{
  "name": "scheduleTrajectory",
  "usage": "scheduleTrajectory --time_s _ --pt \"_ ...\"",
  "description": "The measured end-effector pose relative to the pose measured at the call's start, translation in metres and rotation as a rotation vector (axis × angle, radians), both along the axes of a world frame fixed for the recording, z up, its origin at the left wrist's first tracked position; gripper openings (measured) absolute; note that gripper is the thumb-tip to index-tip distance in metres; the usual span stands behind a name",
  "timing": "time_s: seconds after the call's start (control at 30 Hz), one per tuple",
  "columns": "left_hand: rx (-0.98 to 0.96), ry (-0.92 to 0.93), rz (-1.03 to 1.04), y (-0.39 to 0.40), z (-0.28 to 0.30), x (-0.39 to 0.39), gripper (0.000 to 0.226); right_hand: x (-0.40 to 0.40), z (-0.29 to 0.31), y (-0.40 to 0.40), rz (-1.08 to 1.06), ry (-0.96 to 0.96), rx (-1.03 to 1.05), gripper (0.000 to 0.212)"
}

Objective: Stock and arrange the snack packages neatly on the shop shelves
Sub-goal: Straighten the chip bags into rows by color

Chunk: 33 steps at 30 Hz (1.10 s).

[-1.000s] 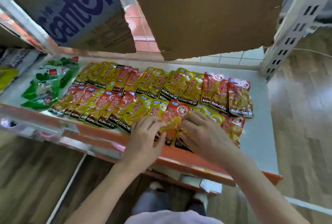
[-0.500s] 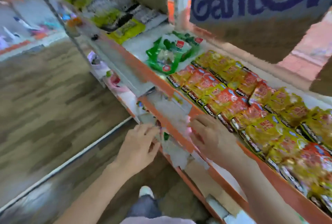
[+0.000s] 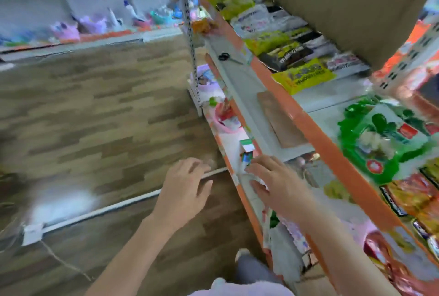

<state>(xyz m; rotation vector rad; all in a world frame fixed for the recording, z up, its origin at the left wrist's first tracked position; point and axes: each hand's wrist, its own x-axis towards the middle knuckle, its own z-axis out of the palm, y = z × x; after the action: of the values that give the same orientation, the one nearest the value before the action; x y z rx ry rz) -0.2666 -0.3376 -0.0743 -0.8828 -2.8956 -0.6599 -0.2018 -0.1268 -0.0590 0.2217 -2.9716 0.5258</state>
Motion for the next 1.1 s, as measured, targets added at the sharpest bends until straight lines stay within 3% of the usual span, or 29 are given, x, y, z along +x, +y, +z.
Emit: scheduleTrajectory --time_s 0.33,0.53,0.77,1.1 --pt "-0.033 -0.010 0.091 0.007 -0.014 -0.160 0.025 -0.180 -0.039 0.027 0.004 0.002 -0.097 0.023" --pt "-0.045 0.005 0.006 0.062 0.012 -0.294 0.025 -0.308 -0.023 0.065 -0.073 0.072 -0.181 0.023" --pt "-0.002 -0.010 -0.188 0.143 0.012 -0.373 0.024 -0.371 -0.005 0.109 -0.217 0.179 -0.160 0.013" --pt "0.118 -0.050 -0.378 0.222 0.014 -0.501 0.031 -0.457 0.008 0.161 -0.473 0.135 -0.115 0.021"
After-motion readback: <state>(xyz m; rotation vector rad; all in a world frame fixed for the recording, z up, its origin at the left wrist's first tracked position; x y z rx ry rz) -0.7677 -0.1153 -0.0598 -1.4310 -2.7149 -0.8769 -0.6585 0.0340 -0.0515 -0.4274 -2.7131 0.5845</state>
